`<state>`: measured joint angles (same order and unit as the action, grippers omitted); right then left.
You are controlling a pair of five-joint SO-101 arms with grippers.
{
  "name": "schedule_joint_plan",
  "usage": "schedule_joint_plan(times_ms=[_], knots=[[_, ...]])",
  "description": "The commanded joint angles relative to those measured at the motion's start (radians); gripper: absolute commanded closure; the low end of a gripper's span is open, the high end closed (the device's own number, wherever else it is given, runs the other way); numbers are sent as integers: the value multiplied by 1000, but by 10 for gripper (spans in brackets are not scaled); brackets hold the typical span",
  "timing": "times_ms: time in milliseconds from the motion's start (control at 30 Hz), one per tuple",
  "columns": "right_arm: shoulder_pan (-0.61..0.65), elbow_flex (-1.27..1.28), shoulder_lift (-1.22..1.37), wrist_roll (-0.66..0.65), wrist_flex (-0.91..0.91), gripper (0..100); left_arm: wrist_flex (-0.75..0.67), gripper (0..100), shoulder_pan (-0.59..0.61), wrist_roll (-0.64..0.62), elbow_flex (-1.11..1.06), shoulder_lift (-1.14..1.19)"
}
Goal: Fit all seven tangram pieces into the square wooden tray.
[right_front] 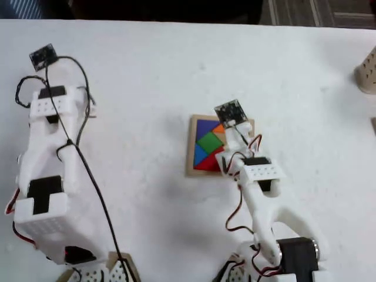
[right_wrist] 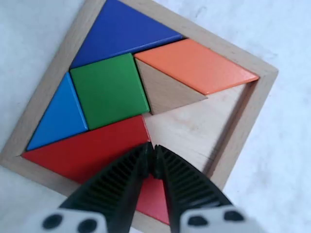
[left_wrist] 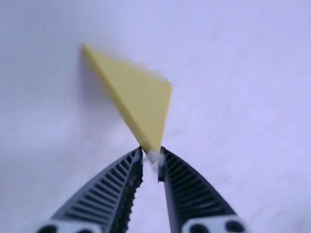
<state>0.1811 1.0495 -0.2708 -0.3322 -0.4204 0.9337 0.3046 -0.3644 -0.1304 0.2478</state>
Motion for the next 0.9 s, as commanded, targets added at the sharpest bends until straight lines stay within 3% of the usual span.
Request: schedule_joint_plan(times_ms=[0,400,633,867], knots=[[24,-12,12,-14,-7,981,-23,930,12,11,91,-51],[24,-12,12,-14,-7,981,-55,926,47,11,350,278],[24,-12,12,-14,-7,981,-54,841,70,11,578,483],[24,-12,12,-15,-7,981,114,913,119,32,832,664]])
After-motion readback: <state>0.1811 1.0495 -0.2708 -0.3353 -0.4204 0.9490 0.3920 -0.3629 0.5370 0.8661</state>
